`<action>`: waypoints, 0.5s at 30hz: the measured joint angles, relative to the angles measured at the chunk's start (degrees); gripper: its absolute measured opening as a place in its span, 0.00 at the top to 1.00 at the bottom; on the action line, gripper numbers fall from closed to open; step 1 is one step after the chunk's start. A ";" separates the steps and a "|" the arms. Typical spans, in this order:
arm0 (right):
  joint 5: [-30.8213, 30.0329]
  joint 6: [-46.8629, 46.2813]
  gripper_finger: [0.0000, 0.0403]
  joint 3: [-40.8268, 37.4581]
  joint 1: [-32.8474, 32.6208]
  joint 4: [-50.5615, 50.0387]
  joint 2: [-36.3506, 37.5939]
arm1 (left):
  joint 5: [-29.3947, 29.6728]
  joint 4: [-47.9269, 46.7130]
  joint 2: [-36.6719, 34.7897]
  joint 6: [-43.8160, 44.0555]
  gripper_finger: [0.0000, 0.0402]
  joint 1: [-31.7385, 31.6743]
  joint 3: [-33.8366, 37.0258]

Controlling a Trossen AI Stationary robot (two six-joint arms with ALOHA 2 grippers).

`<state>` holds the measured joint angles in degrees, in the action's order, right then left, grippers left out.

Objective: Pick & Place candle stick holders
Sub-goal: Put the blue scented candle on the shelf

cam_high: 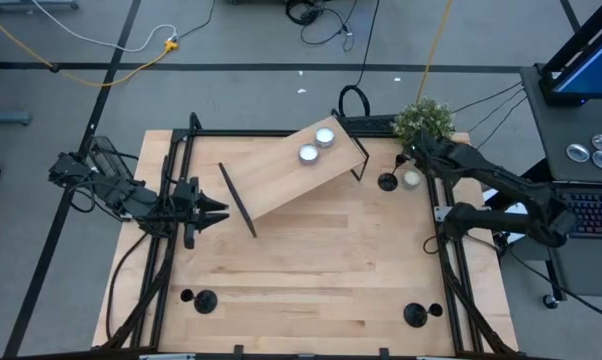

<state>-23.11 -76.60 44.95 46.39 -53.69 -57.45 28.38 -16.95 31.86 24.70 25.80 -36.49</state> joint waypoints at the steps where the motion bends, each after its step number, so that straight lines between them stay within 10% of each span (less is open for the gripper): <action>1: 1.10 0.97 0.96 0.00 1.13 0.01 -0.58 | 0.00 0.02 0.00 0.08 0.70 0.00 0.00; 15: 9.68 10.31 0.96 0.02 7.46 -1.71 -8.54 | 0.00 0.07 0.00 1.57 0.70 0.00 0.00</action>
<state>-13.43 -66.29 44.97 53.86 -55.40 -66.00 28.38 -16.88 31.86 26.27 25.80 -36.49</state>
